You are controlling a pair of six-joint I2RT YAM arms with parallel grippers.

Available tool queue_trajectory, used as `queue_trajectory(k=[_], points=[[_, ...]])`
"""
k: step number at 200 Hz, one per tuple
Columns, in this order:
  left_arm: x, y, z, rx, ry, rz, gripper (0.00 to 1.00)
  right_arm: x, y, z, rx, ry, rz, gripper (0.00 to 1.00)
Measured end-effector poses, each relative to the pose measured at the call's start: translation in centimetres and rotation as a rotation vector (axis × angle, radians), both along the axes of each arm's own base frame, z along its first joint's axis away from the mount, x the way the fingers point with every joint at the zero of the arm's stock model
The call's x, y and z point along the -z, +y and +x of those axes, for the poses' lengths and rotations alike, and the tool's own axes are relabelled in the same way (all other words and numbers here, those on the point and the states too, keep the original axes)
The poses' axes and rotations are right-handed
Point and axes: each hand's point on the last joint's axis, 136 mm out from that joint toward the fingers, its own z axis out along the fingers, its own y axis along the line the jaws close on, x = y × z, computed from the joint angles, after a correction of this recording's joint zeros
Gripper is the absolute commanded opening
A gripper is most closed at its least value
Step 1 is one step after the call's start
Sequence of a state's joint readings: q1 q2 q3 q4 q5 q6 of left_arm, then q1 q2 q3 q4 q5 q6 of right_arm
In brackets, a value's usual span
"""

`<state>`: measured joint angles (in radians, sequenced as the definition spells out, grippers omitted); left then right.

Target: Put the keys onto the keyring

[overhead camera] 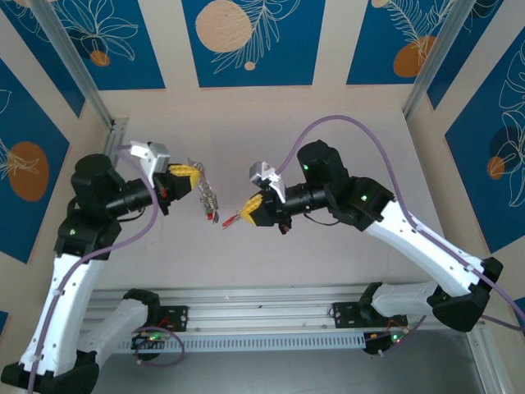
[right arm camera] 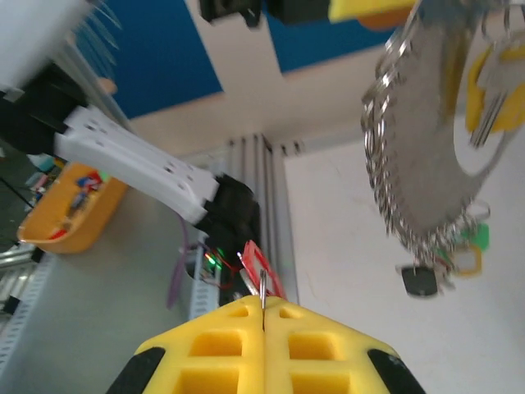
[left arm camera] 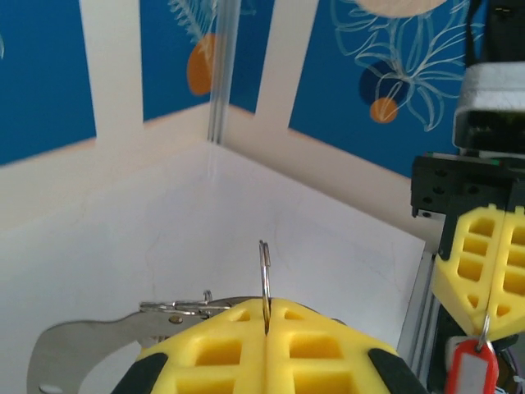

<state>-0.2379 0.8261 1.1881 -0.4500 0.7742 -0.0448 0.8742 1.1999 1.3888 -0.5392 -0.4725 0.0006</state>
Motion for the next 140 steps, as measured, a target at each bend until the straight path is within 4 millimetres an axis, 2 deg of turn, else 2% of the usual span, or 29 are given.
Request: queue_trajectory(k=[33, 66, 100, 140], points=[[-0.9, -0.6, -1.9, 0.059, -0.018, -0.005, 0.0, -4.4, -0.3, -1.7, -0.061, -0.004, 0.136, 0.0], [-0.5, -1.8, -2.8, 0.126, -0.01, 0.018, 0.0, -6.7, -0.1, -2.2, -0.084, 0.026, 0.201, 0.0], [0.5, -3.2, -3.0, 0.18, 0.002, 0.057, 0.0, -7.0, 0.5, -1.4, -0.07, 0.075, 0.214, 0.0], [1.6, -4.6, -3.1, 0.219, -0.003, 0.103, 0.0, -6.2, 1.4, -0.3, -0.046, 0.131, 0.197, 0.0]])
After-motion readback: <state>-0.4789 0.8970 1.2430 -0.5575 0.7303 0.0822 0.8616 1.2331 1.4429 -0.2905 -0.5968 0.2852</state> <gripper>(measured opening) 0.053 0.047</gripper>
